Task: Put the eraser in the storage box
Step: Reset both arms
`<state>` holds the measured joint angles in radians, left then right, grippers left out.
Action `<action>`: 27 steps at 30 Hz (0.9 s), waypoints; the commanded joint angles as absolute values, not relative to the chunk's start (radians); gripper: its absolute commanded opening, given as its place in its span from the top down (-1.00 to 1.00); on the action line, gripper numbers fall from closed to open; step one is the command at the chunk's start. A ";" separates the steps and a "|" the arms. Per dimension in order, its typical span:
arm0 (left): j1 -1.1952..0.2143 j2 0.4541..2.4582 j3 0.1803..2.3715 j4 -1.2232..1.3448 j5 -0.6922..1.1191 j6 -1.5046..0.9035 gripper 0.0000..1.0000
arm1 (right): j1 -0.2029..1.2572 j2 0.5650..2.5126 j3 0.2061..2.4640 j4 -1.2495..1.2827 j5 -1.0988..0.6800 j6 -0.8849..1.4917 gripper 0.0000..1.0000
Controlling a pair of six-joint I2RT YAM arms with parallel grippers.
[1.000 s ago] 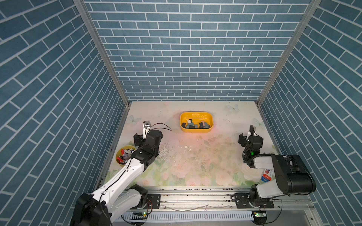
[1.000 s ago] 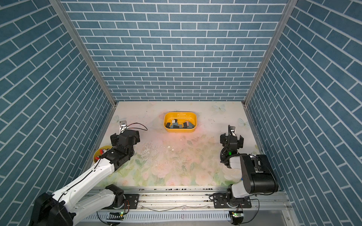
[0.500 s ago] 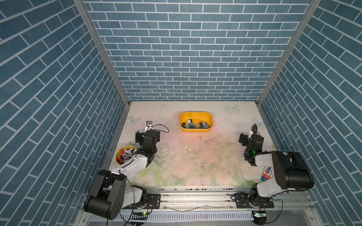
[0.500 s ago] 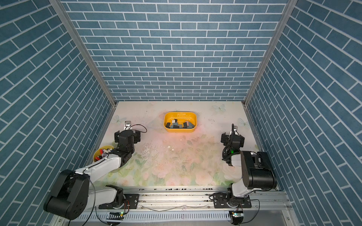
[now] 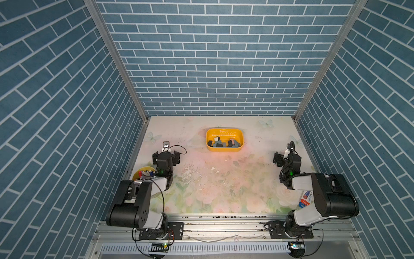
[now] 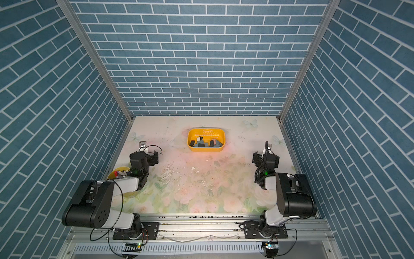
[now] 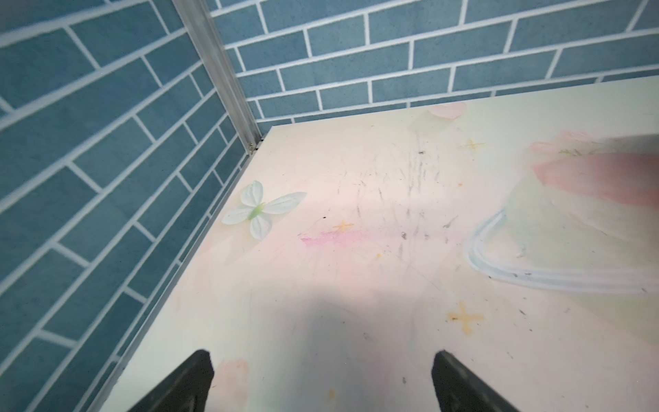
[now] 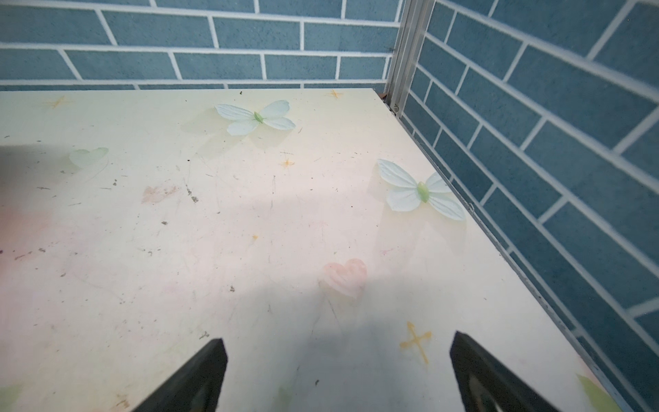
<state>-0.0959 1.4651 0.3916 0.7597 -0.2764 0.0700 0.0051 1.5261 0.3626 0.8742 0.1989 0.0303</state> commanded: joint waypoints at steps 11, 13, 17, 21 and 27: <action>-0.081 1.510 0.385 0.840 -0.257 0.055 -0.99 | 0.000 1.529 0.384 0.859 0.178 0.055 -0.98; -0.081 1.508 0.383 0.839 -0.322 0.024 -0.99 | 0.000 1.529 0.383 0.859 0.178 0.055 -0.98; -0.083 1.509 0.383 0.841 -0.327 0.027 -0.99 | -0.001 1.529 0.384 0.859 0.178 0.055 -0.98; -0.084 1.509 0.383 0.841 -0.327 0.026 -0.99 | -0.002 1.529 0.384 0.859 0.178 0.055 -0.98; -0.083 1.509 0.383 0.841 -0.326 0.027 -0.99 | -0.001 1.529 0.383 0.860 0.178 0.055 -0.98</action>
